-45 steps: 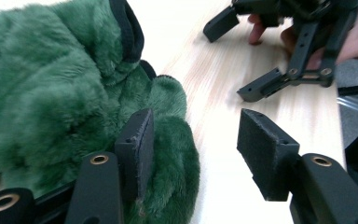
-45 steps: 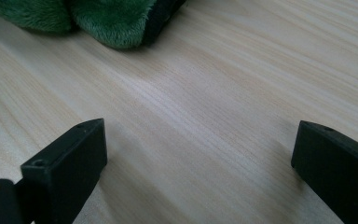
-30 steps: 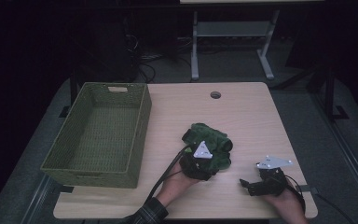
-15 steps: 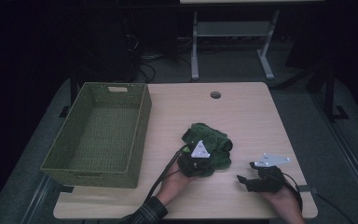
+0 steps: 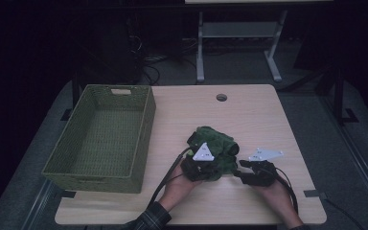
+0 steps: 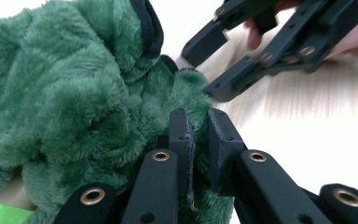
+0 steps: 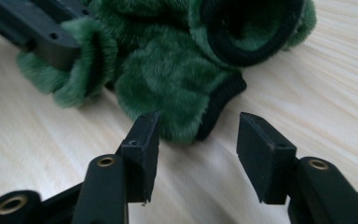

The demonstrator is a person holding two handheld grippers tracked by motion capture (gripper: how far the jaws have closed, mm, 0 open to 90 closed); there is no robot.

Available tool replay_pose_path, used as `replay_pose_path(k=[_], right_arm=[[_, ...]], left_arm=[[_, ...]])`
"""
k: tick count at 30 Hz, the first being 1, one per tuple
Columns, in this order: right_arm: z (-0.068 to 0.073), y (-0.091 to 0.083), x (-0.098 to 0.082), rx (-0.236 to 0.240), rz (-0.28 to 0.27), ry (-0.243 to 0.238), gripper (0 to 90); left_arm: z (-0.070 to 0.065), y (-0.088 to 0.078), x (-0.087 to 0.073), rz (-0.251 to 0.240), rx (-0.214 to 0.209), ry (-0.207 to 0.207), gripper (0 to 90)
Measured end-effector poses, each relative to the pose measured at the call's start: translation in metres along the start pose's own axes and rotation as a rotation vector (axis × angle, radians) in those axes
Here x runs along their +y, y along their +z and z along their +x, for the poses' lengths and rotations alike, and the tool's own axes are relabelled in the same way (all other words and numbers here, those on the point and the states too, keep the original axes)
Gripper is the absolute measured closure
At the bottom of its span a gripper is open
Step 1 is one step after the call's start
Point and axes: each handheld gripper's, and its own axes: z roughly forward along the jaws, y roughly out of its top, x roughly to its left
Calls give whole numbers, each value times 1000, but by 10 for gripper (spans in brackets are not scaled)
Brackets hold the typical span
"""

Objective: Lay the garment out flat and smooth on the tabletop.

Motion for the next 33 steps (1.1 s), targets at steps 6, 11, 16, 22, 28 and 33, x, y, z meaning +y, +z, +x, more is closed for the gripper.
replay_pose_path(k=[6,11,16,22,28,33], right_arm=[[0,7,5,1,12,-3,742],[-1,2,6,2,7,-10,820],[-2,-8,7,2,-24,-16,824],[-8,-21,4,-6,-45,-22,827],[-9,-35,2,-33,-58,-32,828],[-14,-50,-4,-54,-71,-29,828]], left_arm=[[0,-7,3,-23,0,-2,809],[1,-16,5,-44,-2,-7,810],[3,-32,6,-72,0,-18,810],[6,-53,4,-103,10,-19,811],[11,-69,-3,-114,27,-42,812],[13,-77,-13,-106,40,-56,813]])
